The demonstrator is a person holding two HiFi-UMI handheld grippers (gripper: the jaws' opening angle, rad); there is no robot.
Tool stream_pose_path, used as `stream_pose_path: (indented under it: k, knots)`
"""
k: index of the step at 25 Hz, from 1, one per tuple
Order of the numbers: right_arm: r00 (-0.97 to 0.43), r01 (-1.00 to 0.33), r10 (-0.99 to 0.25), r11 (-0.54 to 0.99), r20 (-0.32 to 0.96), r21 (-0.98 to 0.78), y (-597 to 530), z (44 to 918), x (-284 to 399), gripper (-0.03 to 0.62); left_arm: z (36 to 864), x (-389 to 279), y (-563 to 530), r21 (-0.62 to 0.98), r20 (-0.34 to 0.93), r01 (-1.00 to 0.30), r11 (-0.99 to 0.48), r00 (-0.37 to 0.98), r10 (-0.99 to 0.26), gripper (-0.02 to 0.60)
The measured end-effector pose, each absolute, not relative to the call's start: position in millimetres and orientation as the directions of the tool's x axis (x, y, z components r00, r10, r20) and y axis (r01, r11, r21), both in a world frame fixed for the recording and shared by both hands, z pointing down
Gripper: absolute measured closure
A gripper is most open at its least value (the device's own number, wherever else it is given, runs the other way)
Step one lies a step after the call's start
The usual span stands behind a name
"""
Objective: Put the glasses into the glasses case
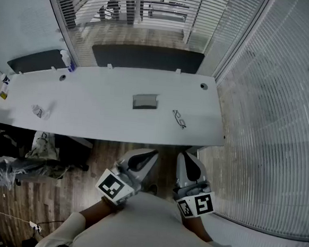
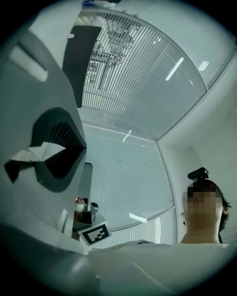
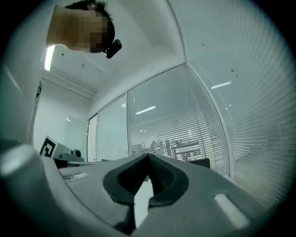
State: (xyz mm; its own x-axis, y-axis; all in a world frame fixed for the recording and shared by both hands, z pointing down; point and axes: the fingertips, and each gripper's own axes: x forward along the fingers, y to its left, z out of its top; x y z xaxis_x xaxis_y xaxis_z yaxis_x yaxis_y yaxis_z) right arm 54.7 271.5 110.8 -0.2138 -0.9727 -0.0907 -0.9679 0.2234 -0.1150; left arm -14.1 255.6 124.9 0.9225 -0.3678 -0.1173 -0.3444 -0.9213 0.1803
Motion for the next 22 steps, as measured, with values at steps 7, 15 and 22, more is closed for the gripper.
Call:
stream_pose_path:
  k: [7, 15, 22]
  knots:
    - [-0.192, -0.955, -0.975, 0.212, -0.111, -0.209, 271, 110, 59, 0.592, 127, -15, 253, 0.19, -0.114, -0.339, -0.921, 0.924, -0.364, 0.578]
    - [-0.172, -0.96, -0.979, 0.191, -0.106, -0.206, 278, 108, 65, 0.592, 129, -16, 254, 0.225, -0.092, -0.34, -0.913, 0.925, -0.368, 0.578]
    - [-0.163, -0.955, -0.979, 0.187, -0.121, -0.231, 294, 114, 89, 0.592, 133, 9, 268, 0.237, -0.073, -0.337, -0.911, 0.929, -0.363, 0.578]
